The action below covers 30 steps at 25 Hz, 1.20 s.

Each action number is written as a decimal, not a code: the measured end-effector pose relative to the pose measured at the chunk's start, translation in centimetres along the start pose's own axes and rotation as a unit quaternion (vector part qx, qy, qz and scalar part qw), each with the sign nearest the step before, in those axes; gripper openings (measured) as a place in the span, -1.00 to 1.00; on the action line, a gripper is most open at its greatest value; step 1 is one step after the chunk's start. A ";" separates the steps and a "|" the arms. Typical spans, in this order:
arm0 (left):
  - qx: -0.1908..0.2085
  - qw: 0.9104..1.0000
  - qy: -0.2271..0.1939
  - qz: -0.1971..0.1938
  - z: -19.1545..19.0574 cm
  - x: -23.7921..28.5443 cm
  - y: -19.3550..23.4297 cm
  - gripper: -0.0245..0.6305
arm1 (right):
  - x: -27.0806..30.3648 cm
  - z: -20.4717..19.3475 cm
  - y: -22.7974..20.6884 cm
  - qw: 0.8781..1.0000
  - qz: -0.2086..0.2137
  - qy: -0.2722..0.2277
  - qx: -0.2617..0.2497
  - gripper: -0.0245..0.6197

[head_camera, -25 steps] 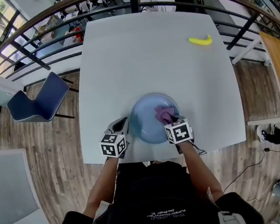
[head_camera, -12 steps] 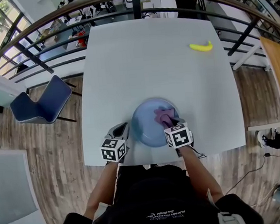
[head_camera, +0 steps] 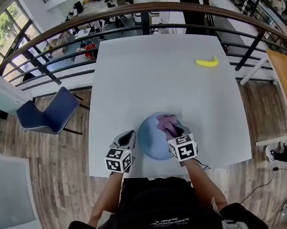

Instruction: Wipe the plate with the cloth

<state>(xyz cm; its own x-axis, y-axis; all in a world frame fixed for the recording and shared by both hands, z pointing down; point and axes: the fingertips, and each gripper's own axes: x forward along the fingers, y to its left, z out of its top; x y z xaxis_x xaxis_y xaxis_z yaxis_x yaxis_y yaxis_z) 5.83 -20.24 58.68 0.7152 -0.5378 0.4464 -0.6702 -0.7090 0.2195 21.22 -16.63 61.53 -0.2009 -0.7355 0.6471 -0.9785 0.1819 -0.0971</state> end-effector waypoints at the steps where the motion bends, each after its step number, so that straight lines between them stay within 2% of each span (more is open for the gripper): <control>1: 0.001 1.000 -0.006 0.000 0.5 -0.2 -0.2 -0.89 | -0.4 0.8 0.1 1.000 -0.002 -0.014 -0.003 -0.56; 14: 0.018 0.995 -0.096 0.001 8.4 -3.9 -1.4 -0.89 | -4.9 8.7 2.2 0.989 -0.002 -0.143 -0.034 -0.56; 21: 0.023 0.992 -0.120 0.012 9.7 -5.5 -1.7 -0.89 | -7.6 10.8 3.5 0.973 0.017 -0.226 -0.042 -0.56; 30: 0.027 0.989 -0.147 0.010 11.2 -7.5 -2.2 -0.89 | -10.1 12.4 4.8 0.961 0.019 -0.271 -0.050 -0.56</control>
<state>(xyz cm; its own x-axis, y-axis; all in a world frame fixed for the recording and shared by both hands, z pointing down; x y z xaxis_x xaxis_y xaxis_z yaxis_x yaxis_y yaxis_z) 4.13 -19.76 45.12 0.7339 -0.6560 0.1761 -0.6790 -0.7157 0.1635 18.01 -16.42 45.17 -0.2570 -0.9542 0.1534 -0.9662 0.2567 -0.0218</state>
